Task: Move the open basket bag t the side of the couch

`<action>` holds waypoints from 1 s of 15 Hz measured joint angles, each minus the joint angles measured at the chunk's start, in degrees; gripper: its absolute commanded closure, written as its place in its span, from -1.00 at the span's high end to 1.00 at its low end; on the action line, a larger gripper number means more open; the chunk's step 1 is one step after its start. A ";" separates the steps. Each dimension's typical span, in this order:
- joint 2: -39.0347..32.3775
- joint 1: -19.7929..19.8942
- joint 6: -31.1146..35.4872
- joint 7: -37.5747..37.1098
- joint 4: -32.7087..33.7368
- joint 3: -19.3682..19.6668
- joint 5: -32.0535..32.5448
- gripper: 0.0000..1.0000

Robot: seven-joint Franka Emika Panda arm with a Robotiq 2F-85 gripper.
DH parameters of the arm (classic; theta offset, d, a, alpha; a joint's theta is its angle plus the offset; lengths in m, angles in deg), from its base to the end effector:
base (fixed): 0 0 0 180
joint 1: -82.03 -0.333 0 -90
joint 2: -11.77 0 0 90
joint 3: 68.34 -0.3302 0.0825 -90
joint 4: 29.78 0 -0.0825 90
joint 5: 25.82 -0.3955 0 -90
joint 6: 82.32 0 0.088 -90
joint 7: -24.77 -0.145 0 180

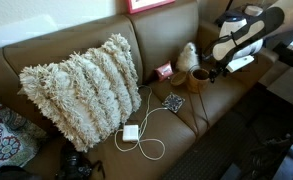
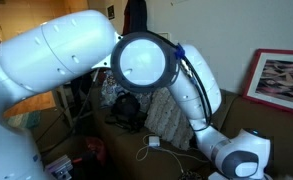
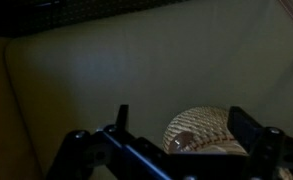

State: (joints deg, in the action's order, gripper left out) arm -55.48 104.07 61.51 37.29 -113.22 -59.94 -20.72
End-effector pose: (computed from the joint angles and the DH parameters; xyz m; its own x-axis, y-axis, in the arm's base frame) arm 0.5851 -0.3384 -0.0679 0.9730 -0.1651 -0.1613 -0.1419 -0.9790 0.1461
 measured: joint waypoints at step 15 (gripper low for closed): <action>2.29 -0.85 9.58 0.15 -4.16 2.49 1.21 1.00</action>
State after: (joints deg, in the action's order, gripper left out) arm -53.19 103.21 71.08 37.44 -117.38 -57.45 -19.51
